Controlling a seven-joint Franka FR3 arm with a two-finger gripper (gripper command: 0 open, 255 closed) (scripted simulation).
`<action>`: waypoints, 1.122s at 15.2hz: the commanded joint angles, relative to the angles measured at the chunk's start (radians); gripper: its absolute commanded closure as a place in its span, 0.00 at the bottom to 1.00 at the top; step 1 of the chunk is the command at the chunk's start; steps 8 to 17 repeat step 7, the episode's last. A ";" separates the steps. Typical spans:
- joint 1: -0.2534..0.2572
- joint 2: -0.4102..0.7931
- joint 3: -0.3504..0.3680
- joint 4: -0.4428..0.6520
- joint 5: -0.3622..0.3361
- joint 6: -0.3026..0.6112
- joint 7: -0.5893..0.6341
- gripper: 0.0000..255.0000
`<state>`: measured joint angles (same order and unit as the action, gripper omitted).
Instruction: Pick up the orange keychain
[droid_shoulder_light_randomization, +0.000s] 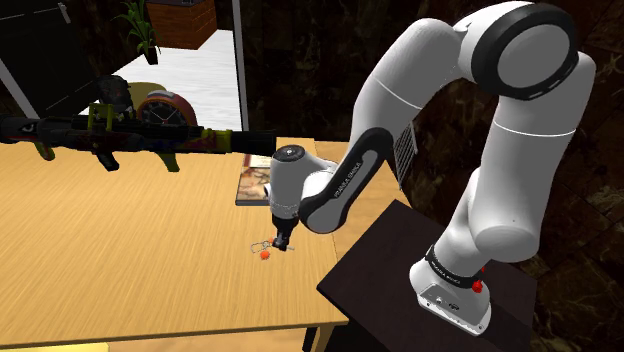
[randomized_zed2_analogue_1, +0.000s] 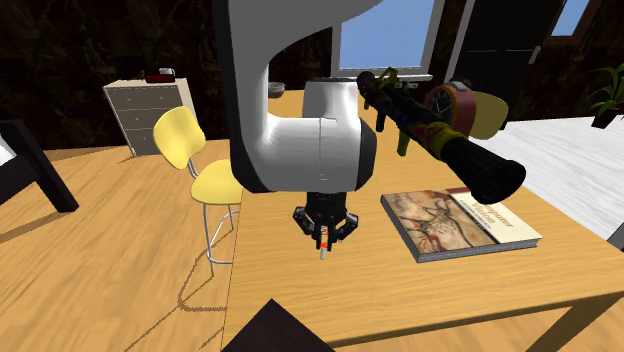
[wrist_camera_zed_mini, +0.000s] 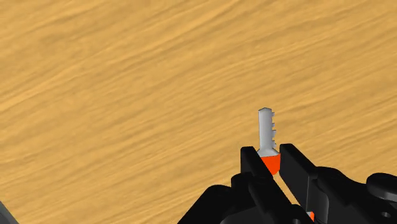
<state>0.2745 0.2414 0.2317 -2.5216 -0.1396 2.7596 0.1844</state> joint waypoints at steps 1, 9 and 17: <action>-0.007 -0.031 0.013 -0.005 0.020 -0.026 -0.013 1.00; -0.018 -0.094 0.031 -0.008 0.061 -0.082 -0.043 1.00; -0.018 -0.094 0.031 -0.008 0.061 -0.082 -0.043 1.00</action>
